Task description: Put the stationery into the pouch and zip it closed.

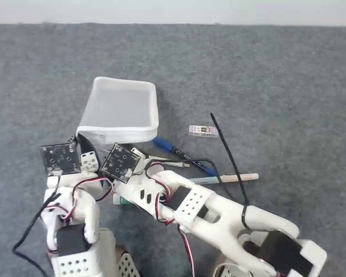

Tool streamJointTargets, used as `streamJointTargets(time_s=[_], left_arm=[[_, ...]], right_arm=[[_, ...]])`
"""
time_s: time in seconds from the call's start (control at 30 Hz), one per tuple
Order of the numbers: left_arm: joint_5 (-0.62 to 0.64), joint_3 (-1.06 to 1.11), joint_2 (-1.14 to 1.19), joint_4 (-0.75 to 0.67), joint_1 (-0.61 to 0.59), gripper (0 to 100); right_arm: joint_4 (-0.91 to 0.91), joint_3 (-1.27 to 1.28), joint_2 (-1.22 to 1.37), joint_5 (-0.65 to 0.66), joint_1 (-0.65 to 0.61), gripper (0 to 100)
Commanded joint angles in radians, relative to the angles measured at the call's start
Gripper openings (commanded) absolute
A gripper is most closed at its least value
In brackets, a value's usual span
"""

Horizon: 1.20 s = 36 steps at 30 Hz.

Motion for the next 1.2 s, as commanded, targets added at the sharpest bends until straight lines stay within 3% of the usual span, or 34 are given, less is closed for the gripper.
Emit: streamJointTargets(time_s=[0.0, 0.17, 0.83, 1.17], left_arm=[[0.021, -0.068, -0.017, -0.018, -0.006, 1], [0.023, -0.071, -0.017, -0.014, -0.008, 1], [0.02, -0.065, -0.017, -0.014, -0.006, 1], [0.023, -0.065, -0.017, -0.014, -0.006, 1]], right_arm=[[-0.048, -0.061, -0.008, -0.005, 0.008, 18.9], [-0.053, -0.06, -0.039, -0.002, 0.01, 6.7], [-0.03, -0.023, -0.11, 0.002, 0.062, 0.8], [0.363, -0.011, -0.375, 0.002, 0.104, 0.8]])
